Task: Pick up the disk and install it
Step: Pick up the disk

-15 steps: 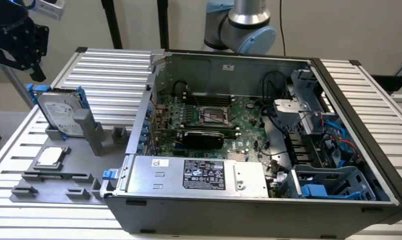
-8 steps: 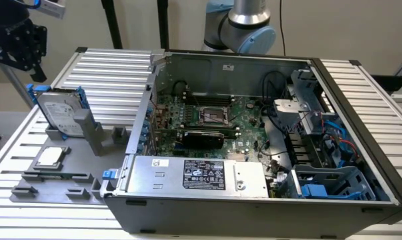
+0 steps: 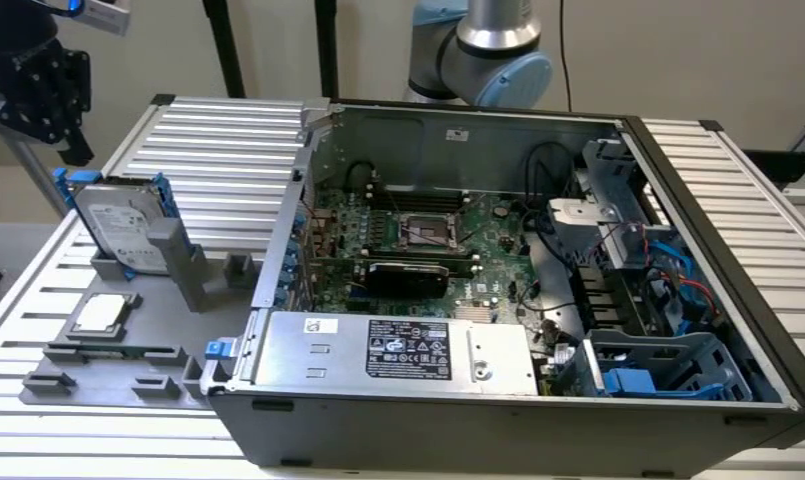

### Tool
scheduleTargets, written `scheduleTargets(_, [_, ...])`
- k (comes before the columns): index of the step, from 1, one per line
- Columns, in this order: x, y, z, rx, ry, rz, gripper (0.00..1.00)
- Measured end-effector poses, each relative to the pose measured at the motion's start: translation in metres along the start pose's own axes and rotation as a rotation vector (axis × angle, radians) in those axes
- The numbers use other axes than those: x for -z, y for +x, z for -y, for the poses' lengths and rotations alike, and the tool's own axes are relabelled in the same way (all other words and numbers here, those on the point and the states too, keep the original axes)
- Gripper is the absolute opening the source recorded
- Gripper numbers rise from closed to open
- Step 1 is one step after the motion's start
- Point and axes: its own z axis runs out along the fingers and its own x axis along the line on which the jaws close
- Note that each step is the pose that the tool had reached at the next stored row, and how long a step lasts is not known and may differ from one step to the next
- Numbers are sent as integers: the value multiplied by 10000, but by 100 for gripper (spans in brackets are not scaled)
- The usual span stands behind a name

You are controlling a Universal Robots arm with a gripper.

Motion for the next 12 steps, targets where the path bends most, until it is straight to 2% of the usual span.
scheduleTargets(12, [-1,0,-1,12,-1,-1,0])
